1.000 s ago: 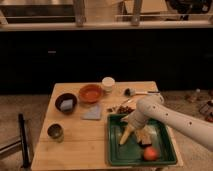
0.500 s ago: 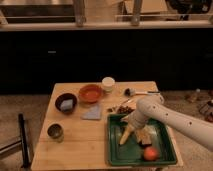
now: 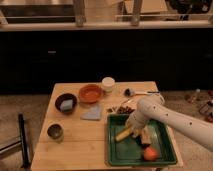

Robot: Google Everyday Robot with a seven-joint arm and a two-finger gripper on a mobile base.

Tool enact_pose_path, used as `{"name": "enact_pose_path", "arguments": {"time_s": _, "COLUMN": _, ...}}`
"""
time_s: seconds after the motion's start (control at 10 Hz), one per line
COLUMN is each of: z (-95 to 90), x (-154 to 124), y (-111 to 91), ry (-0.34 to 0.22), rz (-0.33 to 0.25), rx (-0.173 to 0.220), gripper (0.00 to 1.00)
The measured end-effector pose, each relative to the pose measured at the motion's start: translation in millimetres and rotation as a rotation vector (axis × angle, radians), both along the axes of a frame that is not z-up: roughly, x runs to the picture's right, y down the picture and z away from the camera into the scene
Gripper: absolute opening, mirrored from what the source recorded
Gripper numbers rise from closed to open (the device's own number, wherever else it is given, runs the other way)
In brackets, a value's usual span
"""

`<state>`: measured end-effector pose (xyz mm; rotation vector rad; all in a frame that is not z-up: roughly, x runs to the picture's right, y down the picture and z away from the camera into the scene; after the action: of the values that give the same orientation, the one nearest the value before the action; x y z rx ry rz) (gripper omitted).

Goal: Place banana in table surface

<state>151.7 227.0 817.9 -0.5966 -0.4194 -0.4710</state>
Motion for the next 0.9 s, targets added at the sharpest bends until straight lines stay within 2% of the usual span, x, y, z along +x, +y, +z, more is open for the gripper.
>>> {"name": "enact_pose_path", "arguments": {"time_s": 0.2, "z": -3.2, "x": 5, "y": -6, "ry": 0.007, "rz": 0.027, "rx": 0.015, "gripper": 0.04}}
{"name": "enact_pose_path", "arguments": {"time_s": 0.3, "z": -4.5, "x": 9, "y": -8, "ry": 0.011, "rz": 0.036, "rx": 0.02, "gripper": 0.0}}
{"name": "enact_pose_path", "arguments": {"time_s": 0.9, "z": -10.4, "x": 3, "y": -13, "ry": 0.015, "rz": 0.028, "rx": 0.033, "gripper": 0.0}}
